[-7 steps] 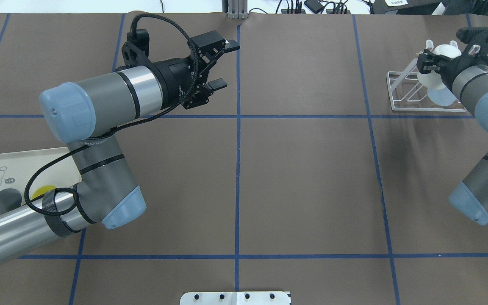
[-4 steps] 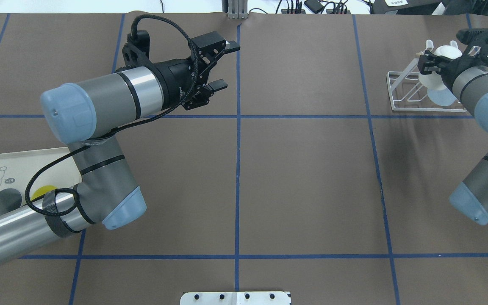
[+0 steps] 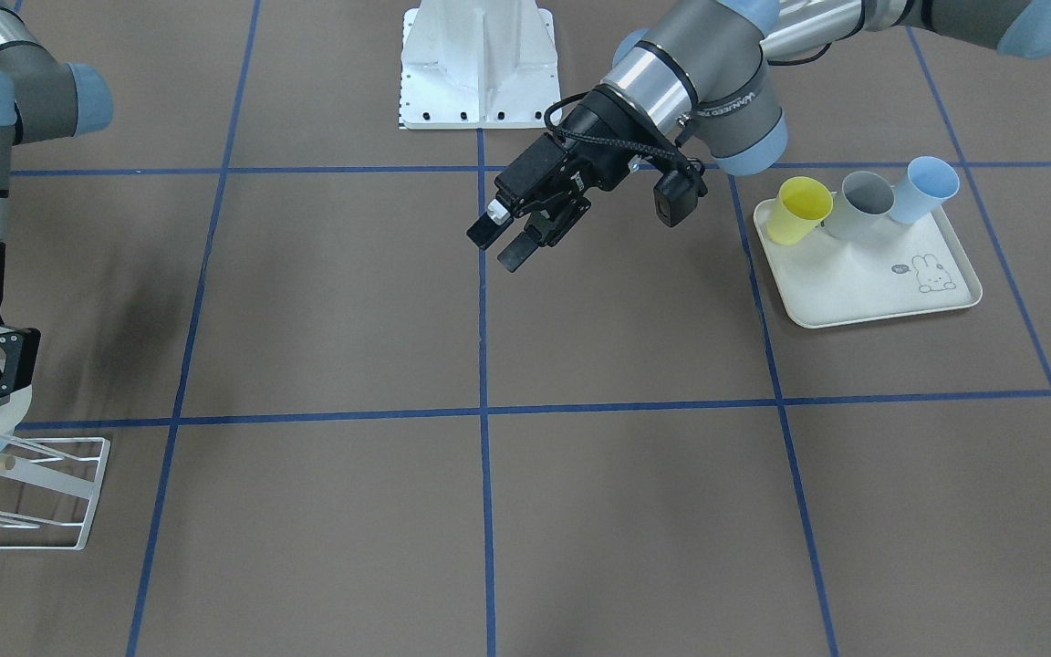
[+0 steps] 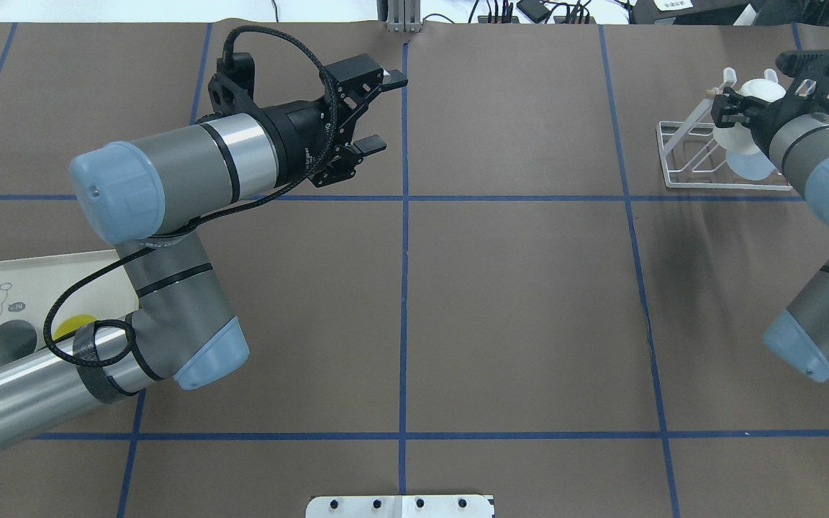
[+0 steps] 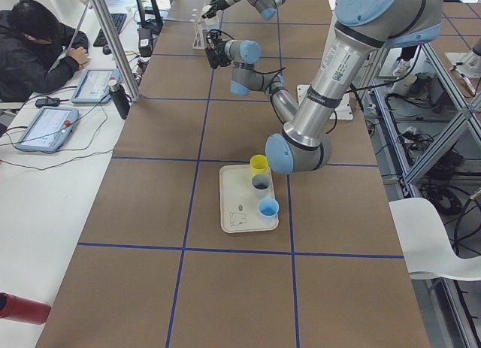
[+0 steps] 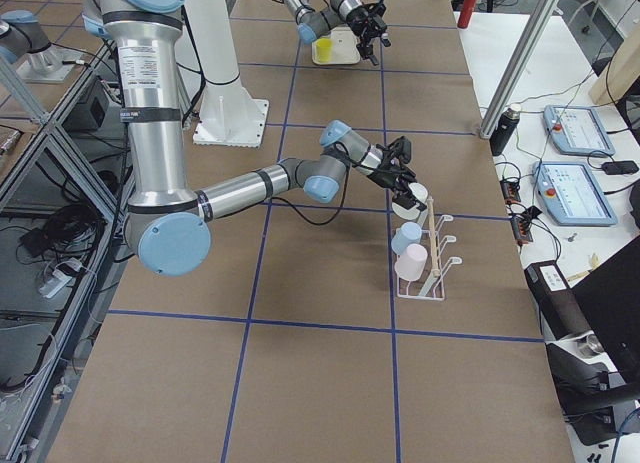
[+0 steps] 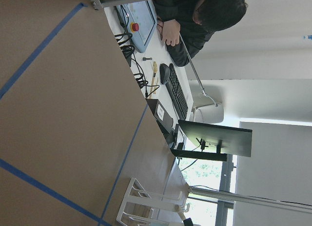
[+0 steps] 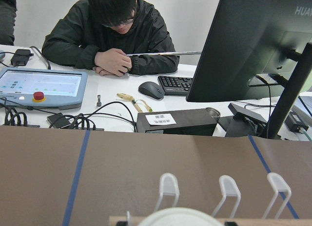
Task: Transfer IKEA cup to right arm and place on rack
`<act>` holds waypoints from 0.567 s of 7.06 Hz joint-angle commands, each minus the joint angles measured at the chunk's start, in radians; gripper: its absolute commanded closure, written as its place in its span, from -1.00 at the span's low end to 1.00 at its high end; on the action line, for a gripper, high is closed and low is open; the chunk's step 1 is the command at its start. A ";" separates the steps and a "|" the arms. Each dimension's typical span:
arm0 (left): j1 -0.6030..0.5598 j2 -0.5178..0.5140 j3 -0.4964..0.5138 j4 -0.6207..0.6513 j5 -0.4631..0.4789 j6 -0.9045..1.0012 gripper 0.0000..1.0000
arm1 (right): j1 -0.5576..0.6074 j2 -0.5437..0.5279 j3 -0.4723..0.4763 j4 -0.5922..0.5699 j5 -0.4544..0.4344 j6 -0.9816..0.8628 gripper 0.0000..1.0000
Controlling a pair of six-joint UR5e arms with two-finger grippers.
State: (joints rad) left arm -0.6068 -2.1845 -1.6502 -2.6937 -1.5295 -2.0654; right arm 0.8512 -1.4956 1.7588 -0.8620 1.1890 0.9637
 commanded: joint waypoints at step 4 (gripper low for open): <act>0.001 0.000 0.000 0.000 0.003 -0.004 -1.00 | -0.004 0.009 -0.030 0.001 0.003 0.004 1.00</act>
State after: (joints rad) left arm -0.6060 -2.1844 -1.6504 -2.6937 -1.5279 -2.0677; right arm 0.8482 -1.4903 1.7317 -0.8611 1.1907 0.9656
